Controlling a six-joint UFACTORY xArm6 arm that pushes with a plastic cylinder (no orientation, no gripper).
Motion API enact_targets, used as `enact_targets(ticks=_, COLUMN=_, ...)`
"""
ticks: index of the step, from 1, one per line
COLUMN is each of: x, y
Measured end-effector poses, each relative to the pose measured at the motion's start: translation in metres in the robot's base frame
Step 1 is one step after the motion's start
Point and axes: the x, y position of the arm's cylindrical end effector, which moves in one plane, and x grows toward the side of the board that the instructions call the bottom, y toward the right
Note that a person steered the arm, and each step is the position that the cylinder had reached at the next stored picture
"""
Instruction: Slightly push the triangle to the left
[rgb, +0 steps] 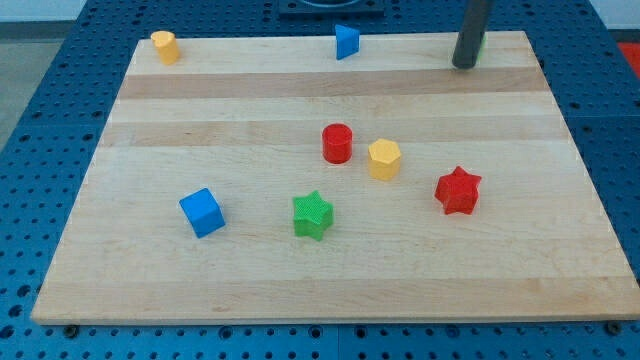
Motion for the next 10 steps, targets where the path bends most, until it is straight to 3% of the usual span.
enact_targets(ticks=2, x=-0.008, y=0.001)
enact_targets(ticks=3, x=0.006, y=-0.029)
enact_targets(ticks=8, x=-0.035, y=-0.12)
enact_targets(ticks=10, x=-0.052, y=-0.126)
